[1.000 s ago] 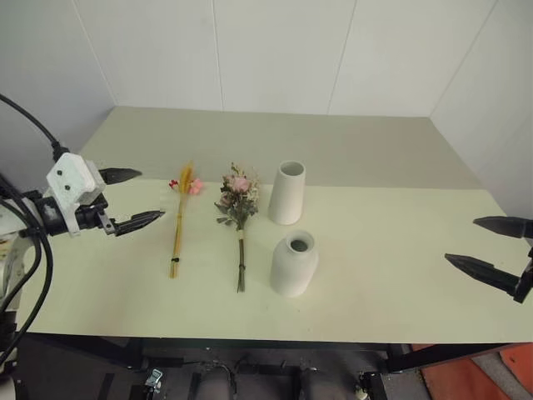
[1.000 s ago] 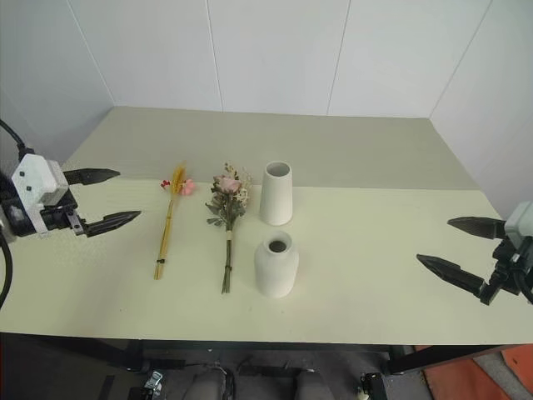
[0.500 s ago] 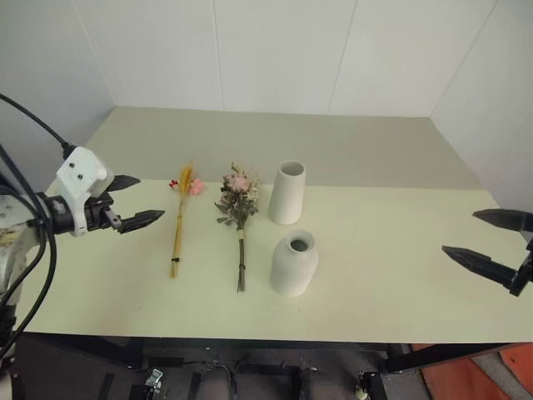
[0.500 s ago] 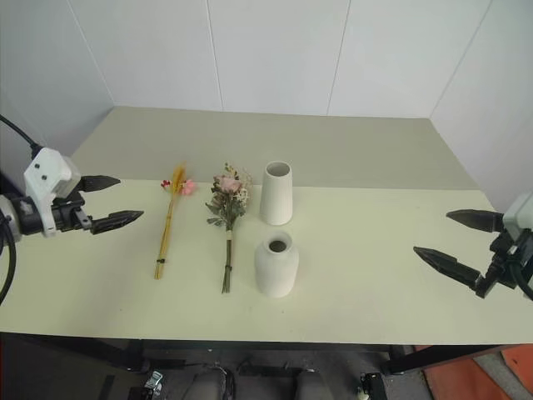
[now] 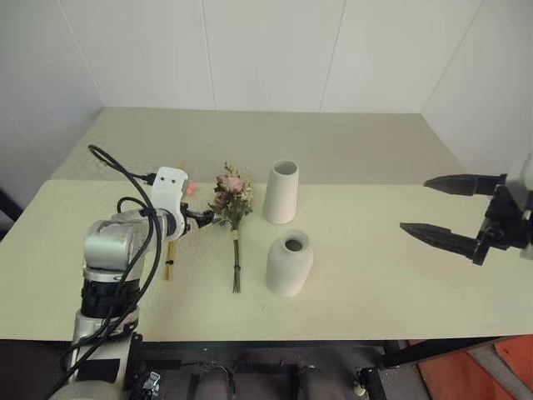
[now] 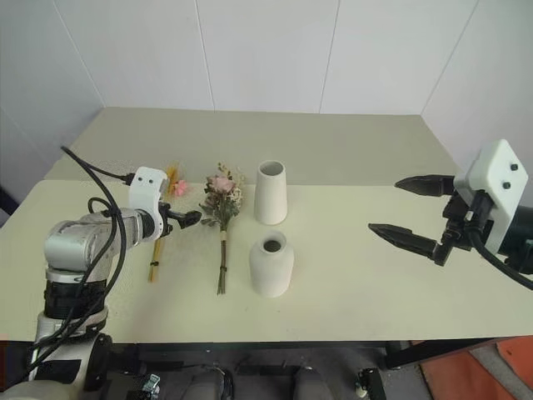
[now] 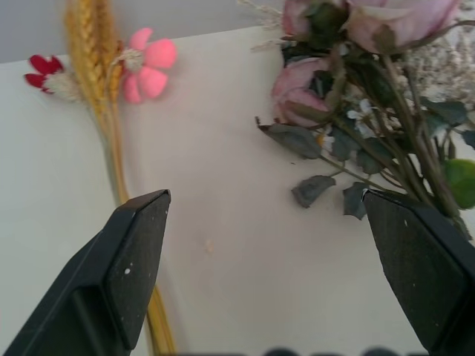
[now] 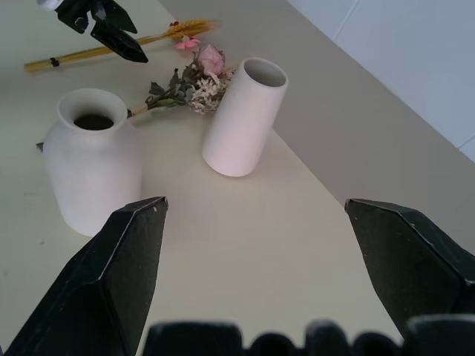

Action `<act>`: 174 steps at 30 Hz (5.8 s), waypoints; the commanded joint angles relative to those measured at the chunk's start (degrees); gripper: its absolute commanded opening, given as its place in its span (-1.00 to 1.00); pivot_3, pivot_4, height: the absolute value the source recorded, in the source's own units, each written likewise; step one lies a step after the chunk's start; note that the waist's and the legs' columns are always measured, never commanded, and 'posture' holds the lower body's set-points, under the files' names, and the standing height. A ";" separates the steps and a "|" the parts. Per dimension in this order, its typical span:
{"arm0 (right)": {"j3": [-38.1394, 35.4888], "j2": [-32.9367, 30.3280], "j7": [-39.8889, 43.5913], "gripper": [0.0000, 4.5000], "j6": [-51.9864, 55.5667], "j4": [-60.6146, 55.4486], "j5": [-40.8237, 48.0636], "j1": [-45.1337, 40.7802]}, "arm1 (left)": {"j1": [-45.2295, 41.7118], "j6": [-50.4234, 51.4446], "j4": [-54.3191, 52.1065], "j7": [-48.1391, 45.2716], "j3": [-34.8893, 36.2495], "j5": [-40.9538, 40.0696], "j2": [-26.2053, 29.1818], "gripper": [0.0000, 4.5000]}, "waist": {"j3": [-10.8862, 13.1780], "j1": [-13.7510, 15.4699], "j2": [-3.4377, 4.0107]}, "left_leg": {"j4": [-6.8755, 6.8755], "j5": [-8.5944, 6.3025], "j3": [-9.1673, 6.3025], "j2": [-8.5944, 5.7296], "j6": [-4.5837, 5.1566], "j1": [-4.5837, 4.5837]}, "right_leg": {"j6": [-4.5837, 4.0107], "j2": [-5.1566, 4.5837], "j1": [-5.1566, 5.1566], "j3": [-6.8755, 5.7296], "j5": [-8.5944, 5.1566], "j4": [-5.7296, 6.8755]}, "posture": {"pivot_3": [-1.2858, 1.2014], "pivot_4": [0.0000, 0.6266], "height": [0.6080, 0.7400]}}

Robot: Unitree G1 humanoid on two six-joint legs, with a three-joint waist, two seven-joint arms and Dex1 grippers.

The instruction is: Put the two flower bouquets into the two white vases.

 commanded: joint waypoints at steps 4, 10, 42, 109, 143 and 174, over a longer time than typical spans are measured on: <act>-1.22 0.32 -0.62 1.00 0.55 -2.01 0.29 1.17 | -5.36 3.91 4.67 7.33 5.29 4.66 -0.86 1.00 | 0.01 0.13 -0.01 | 0.01 0.00 -0.02 -0.03 0.00 -0.01 | 0.00 -0.02 -0.01 0.00 0.01 0.00 | 0.03 -0.52 1.00; -0.65 1.74 -1.50 1.00 0.15 -2.50 -0.11 2.65 | -14.42 7.02 20.16 2.16 6.80 2.49 3.17 1.00 | 0.01 0.11 -0.02 | 0.02 0.00 -0.06 -0.06 0.00 -0.03 | 0.01 -0.03 -0.01 -0.05 0.01 -0.02 | 0.03 -0.52 1.00; -6.36 3.57 -2.39 1.00 0.91 -4.84 -0.82 8.90 | -33.40 -21.23 72.27 -13.61 -5.42 8.83 6.16 -0.99 | 0.01 1.38 -0.02 | 0.01 0.00 -0.03 -0.07 -0.01 -0.10 | 0.02 -0.07 -0.05 -0.11 0.00 -0.01 | 0.03 -0.52 1.00; -25.48 10.13 -9.16 1.00 5.21 -16.22 4.03 24.46 | -40.64 -93.41 83.20 -34.24 10.58 -1.14 -23.08 -0.79 | 0.11 1.30 -0.20 | 0.12 0.00 -0.06 -0.11 -0.02 -0.24 | 0.24 -0.09 0.03 -0.12 0.12 -0.26 | 0.03 -0.52 1.00; -15.56 7.35 -7.36 1.00 1.49 -8.94 -1.58 19.35 | -23.75 14.57 12.83 -13.37 -6.76 0.74 -2.47 0.87 | 0.09 0.71 -0.14 | 0.26 0.01 -0.14 -0.10 -0.01 -0.13 | 0.23 -0.07 0.07 -0.09 0.10 0.00 | 0.03 -0.52 1.00; -20.06 9.35 -7.45 1.00 2.50 -11.48 -2.47 22.05 | -33.43 11.29 51.29 -11.68 -17.77 -4.19 -7.01 0.05 | 0.03 0.79 -0.03 | 0.11 0.00 -0.24 -0.25 -0.01 -0.11 | 0.16 -0.10 0.01 -0.02 0.06 -0.05 | 0.03 -0.52 1.00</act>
